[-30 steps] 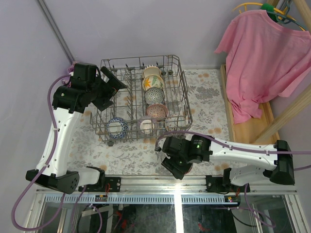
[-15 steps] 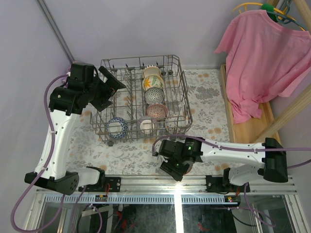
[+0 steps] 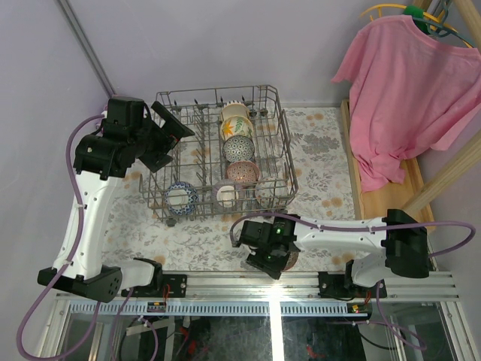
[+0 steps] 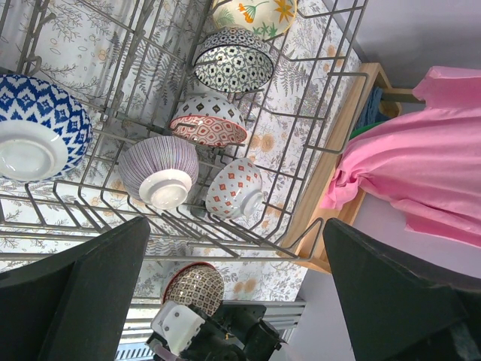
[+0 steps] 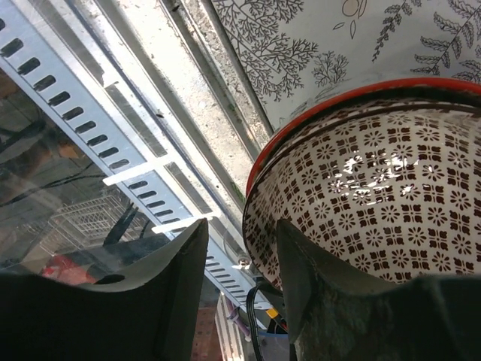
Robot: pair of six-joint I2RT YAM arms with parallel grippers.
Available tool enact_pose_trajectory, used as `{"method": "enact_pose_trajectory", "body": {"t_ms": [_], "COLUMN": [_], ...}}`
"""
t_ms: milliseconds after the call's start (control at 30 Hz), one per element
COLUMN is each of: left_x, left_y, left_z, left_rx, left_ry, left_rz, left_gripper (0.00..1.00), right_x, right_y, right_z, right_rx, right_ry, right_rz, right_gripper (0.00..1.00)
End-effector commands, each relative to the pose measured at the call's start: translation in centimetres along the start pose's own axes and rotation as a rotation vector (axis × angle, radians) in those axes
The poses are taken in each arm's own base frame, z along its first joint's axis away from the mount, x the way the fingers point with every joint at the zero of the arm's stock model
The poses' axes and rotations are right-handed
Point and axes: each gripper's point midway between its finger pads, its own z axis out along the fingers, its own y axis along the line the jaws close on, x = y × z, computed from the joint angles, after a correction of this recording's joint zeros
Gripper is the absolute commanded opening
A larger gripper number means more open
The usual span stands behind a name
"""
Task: Load the bowls into the dish rack
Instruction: Pick up the bowl from the center of the board.
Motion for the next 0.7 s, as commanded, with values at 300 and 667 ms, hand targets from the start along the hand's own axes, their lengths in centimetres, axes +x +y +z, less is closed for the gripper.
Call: {"method": "enact_pose_trajectory", "body": {"t_ms": [300,667], "left_x": [-0.3,-0.3], "left_y": [-0.3,-0.2], "left_z": [-0.6,-0.5], "left_rx": [0.014,0.014], "left_ry": [-0.021,-0.022], "left_rz": [-0.004,-0.008], "left_gripper": [1.0,1.0], "right_x": [-2.1,-4.1], "right_y": [-0.1,-0.8], "right_z": [-1.5,-4.7], "right_rx": [0.034,0.104], "right_ry": [-0.057,-0.124], "right_rz": [-0.051,-0.048], "right_gripper": [0.3,0.13]}}
